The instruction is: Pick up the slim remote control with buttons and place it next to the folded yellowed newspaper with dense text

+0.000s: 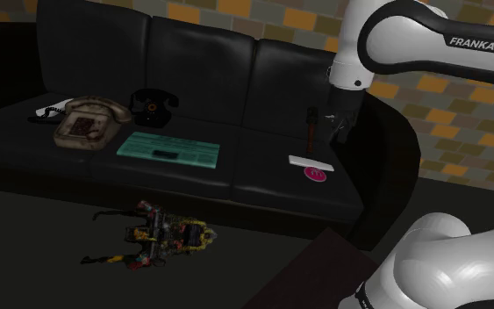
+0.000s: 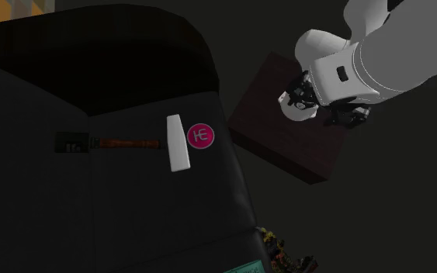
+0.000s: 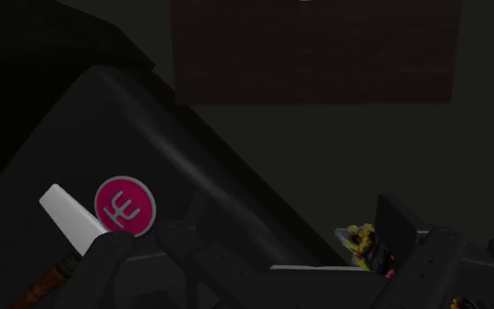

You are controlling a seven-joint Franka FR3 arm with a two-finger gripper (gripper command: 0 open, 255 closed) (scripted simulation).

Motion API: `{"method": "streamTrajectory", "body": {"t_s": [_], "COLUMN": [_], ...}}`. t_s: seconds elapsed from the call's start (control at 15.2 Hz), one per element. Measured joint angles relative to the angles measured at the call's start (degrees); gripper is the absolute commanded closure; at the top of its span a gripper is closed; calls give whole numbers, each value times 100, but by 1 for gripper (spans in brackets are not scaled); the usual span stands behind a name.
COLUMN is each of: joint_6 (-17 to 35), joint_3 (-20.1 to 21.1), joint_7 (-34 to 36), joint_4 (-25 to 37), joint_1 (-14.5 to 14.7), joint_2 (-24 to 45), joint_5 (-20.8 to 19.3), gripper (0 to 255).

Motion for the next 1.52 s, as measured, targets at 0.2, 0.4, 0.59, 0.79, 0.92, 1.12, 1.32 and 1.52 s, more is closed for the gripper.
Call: {"method": "streamTrajectory", "body": {"t_s": [0.2,0.4,0.59,0.79,0.92,1.12,1.32,1.52], "joint_6": [161,458,890,1301,1536,1997,2473,2879], "joint_3": [-186,-640,-1076,-1576,-1913,-2438,-2968,-3486], "joint_7": [-270,-927,-1556,-2246,-2722,-3427,-4142,-4901], "joint_4": [-143,-335,-635,-751,-724,-732,-596,-352], "joint_1": [-7,-41,-53,-82,-87,-66,33,188], "joint_2": [-28,-35,-15,153,331,665,1164,1732], "joint_5": [-110,-378,-615,-861,-999,-1162,-1204,-1102], "gripper": [0,0,0,0,0,0,0,0]}}
